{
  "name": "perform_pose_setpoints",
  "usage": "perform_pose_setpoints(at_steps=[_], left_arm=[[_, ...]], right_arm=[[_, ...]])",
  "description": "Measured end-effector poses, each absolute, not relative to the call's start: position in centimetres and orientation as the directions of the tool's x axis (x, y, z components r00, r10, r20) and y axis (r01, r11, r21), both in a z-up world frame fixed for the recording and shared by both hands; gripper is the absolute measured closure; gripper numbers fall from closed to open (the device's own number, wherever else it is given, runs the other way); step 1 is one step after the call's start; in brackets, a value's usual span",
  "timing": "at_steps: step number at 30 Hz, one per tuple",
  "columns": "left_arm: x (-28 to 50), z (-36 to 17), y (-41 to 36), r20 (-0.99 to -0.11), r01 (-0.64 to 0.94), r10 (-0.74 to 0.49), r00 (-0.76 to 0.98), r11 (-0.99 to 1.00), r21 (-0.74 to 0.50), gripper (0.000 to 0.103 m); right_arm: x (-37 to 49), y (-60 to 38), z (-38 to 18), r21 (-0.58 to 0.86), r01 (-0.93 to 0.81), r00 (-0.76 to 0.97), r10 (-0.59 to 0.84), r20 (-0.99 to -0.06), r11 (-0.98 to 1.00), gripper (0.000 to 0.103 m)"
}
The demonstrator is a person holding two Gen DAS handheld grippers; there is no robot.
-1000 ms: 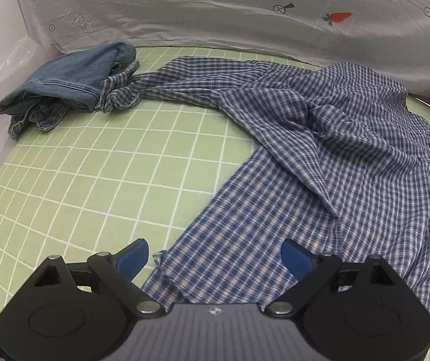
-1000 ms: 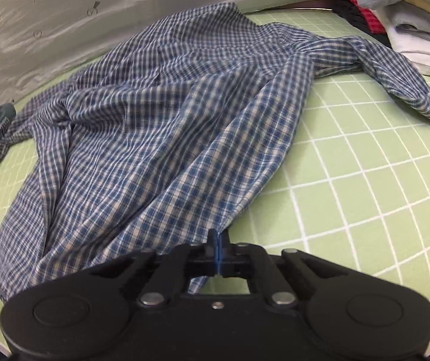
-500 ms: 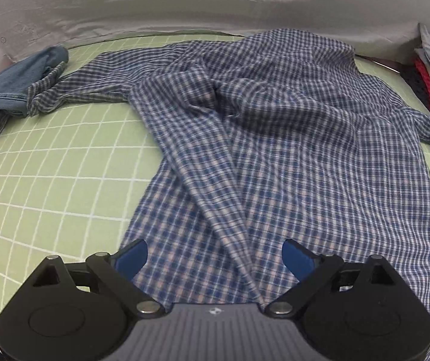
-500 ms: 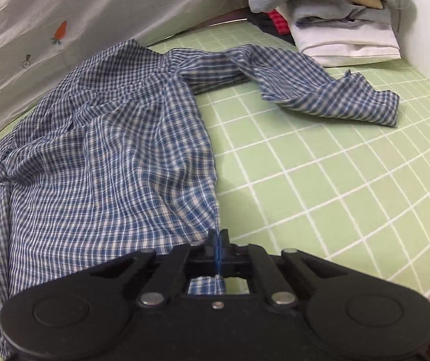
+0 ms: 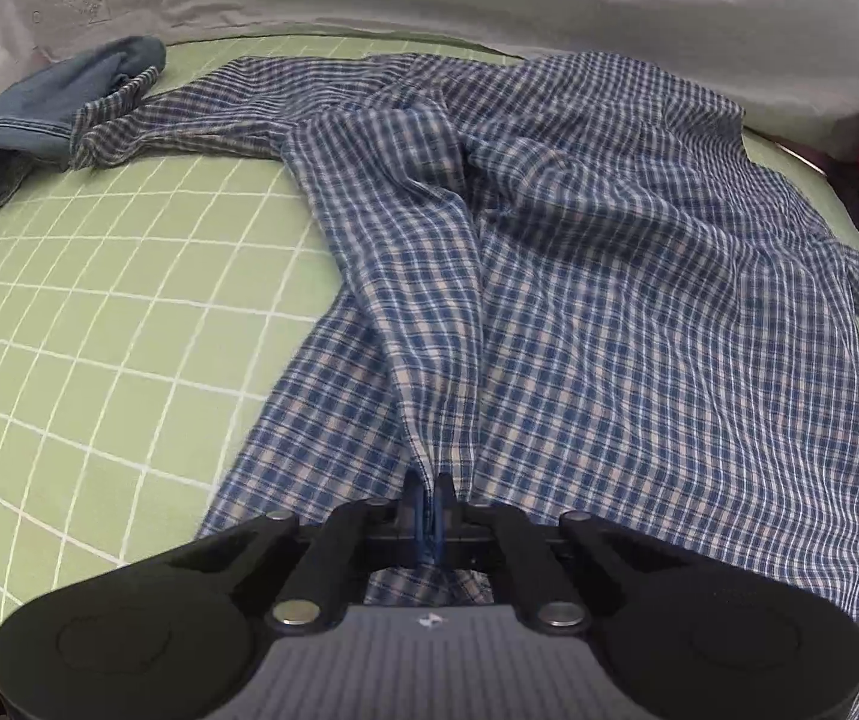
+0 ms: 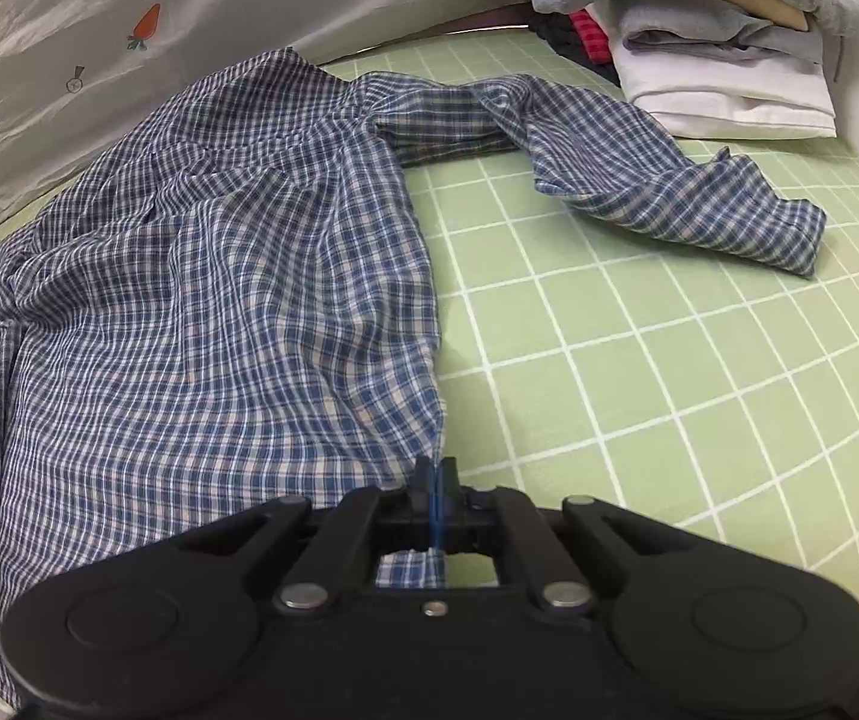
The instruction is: Fold clothes
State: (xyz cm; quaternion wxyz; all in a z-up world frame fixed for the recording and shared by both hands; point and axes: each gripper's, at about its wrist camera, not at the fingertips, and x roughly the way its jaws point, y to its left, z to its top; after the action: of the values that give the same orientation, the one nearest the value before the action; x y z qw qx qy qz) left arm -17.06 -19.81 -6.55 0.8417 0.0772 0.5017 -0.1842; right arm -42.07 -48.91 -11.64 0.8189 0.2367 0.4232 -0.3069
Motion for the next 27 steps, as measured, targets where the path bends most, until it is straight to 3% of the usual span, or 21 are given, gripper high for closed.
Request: perform_pose_setpoints(at_steps=[10,23,26,27], left_arm=[[-13.0,-5.0,-12.1,-0.825,0.269,-0.096,0.557,0.96,0.07,0.101],[-12.4,-7.2,-5.0,-0.862,0.229,-0.081,0.5,0.973,0.042,0.1],[-12.0,-6.8,-5.7,-0.858,0.225,-0.084,0.507,0.974,0.038,0.095],[-11.9,-6.6,-5.9,-0.856,0.224,-0.085,0.51,0.974,0.037,0.088]], right_arm=[[-41.9,-48.1,-11.5,0.094,0.762,0.413,-0.369,-0.833,0.641,0.102],[-40.7,-48.0,-11.3,0.002,0.829,0.316,-0.464,-0.828,0.56,0.102],[-40.4,-47.8,-11.5,-0.016,0.834,0.29,-0.462,-0.838,0.552,0.101],[-40.2,-47.8,-11.5,-0.017,0.836,0.287,-0.463,-0.839,0.549,0.098]])
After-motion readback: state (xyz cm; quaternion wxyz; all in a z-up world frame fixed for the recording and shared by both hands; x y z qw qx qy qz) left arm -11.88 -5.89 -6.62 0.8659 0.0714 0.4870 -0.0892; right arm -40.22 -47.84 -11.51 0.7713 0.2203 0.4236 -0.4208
